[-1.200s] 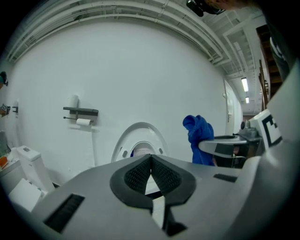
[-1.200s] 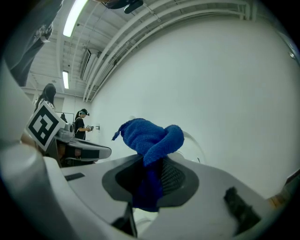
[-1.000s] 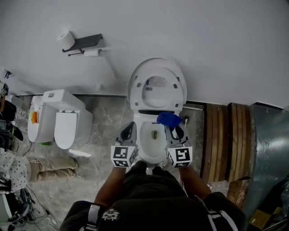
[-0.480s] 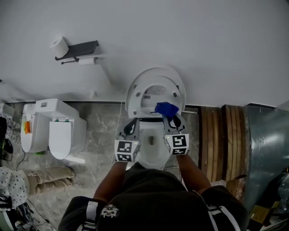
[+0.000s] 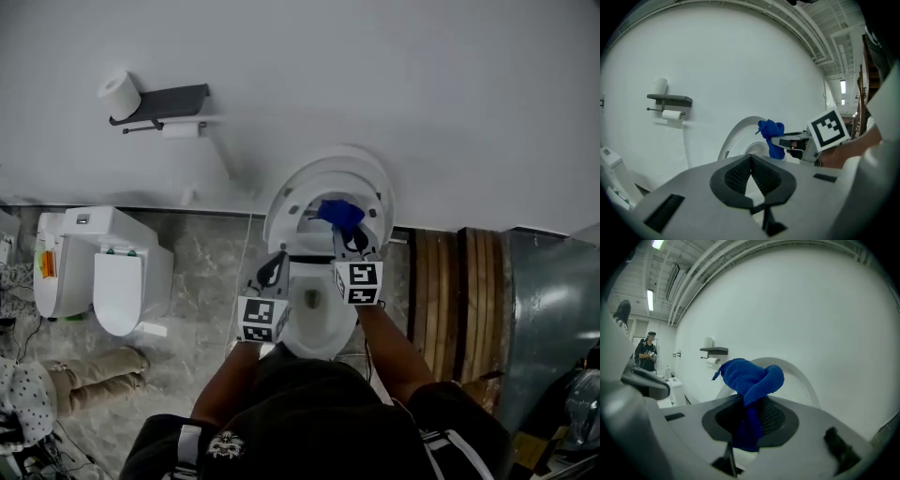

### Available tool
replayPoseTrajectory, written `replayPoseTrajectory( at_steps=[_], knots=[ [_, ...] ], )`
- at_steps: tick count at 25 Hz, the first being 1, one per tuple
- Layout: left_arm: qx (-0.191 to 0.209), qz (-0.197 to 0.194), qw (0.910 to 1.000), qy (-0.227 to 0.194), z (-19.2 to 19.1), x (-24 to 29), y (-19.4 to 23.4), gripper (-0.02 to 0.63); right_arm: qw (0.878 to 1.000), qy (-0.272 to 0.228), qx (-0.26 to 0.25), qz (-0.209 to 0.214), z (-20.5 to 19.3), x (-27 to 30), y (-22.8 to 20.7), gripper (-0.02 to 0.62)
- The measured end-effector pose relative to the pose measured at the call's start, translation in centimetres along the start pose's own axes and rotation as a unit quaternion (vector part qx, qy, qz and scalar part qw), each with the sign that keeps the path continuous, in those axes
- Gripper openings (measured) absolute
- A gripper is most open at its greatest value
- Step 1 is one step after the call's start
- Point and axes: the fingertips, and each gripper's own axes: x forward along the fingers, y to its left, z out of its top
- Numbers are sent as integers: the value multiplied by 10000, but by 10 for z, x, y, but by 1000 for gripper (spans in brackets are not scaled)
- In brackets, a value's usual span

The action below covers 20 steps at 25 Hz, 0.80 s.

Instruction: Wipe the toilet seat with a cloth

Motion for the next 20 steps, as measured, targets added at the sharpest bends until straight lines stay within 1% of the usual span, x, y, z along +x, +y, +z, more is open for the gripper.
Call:
replayPoseTrajectory(
  at_steps=[3, 6, 9, 14, 20],
  knots=[
    [-214, 2, 9998, 14, 1, -4, 2, 9, 9996, 139, 217, -123, -3, 20, -3, 80],
    [-125, 28, 9999, 110, -11, -7, 8, 9, 9985, 259, 431, -236, -4, 38, -8, 80],
    [-79, 9, 9999, 108, -15, -13, 8, 9, 9972, 381, 561, -311, -7, 55, -14, 80],
    [-120, 56, 9997, 190, -24, -21, 14, 9, 9963, 536, 569, -346, -11, 80, -19, 80],
    [-139, 103, 9996, 225, -28, -27, 22, 9, 9952, 677, 563, -426, -14, 91, -24, 80]
  ],
)
